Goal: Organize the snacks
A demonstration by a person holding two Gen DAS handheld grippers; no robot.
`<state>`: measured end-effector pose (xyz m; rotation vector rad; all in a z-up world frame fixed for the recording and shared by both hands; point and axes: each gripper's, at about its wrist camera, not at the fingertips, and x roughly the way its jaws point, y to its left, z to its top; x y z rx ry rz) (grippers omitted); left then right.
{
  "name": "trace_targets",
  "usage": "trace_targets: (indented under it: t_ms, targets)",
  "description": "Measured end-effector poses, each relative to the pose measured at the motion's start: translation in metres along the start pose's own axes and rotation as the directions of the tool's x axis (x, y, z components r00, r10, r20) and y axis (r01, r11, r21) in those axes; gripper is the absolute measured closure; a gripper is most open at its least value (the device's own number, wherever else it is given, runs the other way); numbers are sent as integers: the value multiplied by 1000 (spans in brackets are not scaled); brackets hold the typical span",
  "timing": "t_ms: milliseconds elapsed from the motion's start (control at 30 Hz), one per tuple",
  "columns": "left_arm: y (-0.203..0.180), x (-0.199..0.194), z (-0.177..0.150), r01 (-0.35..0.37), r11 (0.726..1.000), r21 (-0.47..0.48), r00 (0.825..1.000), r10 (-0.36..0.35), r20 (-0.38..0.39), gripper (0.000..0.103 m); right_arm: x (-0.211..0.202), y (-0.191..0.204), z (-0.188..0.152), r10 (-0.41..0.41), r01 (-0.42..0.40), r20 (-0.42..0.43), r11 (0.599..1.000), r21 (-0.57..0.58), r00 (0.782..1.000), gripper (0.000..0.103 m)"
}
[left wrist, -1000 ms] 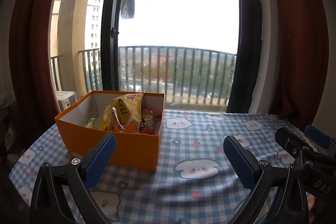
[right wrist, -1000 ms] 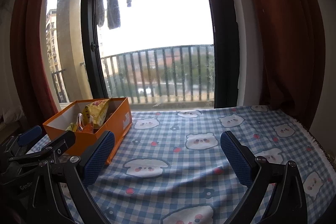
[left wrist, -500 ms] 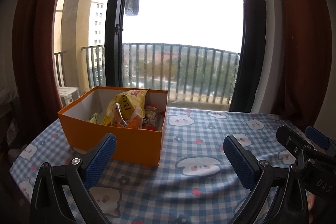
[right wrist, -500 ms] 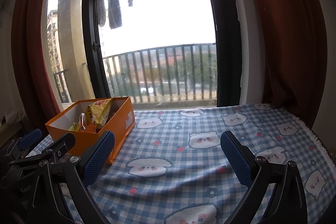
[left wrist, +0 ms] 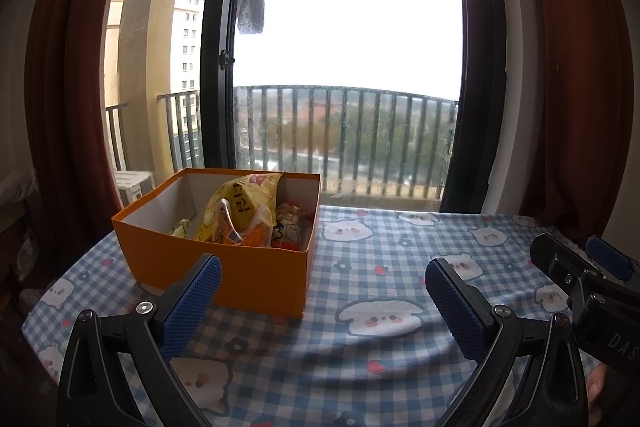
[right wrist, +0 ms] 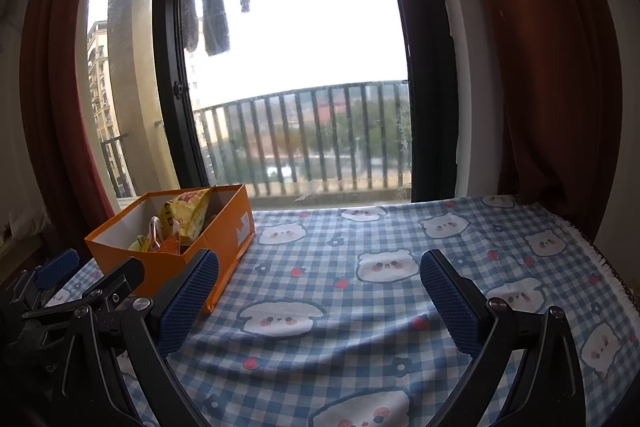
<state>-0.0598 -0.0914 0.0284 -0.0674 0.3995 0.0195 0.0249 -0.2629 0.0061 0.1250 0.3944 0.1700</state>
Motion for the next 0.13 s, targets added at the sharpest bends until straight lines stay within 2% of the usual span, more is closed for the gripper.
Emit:
trace_targets:
  t_ms: [133]
  targets:
    - [2,1,0,3,1000,-9,1000,-2,4,1,1,0,0,3,-3,-3,1000,-2,1000,1]
